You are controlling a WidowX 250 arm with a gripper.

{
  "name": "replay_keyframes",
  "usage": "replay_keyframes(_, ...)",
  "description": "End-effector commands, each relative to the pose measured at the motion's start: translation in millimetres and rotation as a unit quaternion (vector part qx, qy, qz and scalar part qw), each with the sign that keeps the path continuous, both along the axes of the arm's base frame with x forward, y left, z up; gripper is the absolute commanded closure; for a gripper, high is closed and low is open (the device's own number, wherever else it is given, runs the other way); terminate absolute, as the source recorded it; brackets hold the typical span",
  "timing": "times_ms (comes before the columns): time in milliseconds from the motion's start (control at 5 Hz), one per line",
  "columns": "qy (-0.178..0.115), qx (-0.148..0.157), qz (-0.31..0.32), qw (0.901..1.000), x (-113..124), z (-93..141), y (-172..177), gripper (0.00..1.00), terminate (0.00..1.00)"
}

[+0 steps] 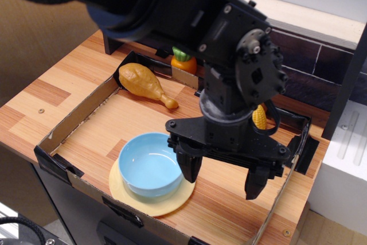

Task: Take bowl off plate

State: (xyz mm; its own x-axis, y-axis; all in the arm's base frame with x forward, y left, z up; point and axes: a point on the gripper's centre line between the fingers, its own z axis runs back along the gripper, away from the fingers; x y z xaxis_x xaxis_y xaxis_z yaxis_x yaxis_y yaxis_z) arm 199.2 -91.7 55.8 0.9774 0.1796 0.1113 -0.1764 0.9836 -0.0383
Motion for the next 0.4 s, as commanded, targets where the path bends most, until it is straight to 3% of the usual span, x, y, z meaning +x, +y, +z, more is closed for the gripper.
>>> replay_keyframes(0,0.0,0.0,0.0,1.0,0,0,0,0.0,0.0)
replay_keyframes(200,-0.011,0.008,-0.014,0.9998,0,12,20,0.0,0.0)
